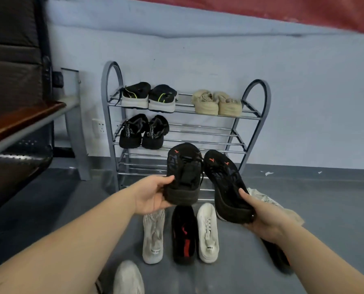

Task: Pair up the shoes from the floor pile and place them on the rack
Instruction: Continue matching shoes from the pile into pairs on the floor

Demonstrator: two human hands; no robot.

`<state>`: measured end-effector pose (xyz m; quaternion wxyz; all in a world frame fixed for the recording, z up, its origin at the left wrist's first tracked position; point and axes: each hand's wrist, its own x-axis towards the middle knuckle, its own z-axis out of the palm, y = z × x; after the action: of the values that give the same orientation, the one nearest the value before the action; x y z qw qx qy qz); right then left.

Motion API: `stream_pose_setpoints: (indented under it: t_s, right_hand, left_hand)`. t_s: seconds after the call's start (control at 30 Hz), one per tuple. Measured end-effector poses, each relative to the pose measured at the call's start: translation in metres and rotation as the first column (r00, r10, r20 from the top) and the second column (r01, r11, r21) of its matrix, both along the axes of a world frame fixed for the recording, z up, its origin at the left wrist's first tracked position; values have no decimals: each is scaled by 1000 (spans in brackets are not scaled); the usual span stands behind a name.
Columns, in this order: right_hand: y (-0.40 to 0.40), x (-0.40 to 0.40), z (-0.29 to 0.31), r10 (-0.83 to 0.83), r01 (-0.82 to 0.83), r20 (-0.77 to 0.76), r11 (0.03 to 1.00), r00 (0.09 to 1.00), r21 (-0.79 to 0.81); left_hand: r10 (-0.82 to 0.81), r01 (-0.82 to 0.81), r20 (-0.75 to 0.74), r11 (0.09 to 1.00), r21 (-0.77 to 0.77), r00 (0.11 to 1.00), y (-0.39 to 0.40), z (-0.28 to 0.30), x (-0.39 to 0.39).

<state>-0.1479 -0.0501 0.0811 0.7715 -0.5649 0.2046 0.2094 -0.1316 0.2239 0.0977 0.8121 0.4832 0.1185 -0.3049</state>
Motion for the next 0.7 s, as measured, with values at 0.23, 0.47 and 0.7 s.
stream_pose_setpoints:
  t_s: [0.23, 0.47, 0.7]
  right_hand:
    - [20, 46, -6, -69, 64, 83, 996, 994, 66]
    - [24, 89, -10, -156, 151, 140, 988, 978, 44]
    - [25, 124, -16, -198, 202, 145, 979, 969, -17]
  left_hand:
    - [38, -37, 37, 999, -27, 999, -4, 1, 47]
    - [150, -149, 33, 988, -34, 988, -35, -16, 93]
    - [143, -143, -4, 990, -3, 990, -42, -37, 128]
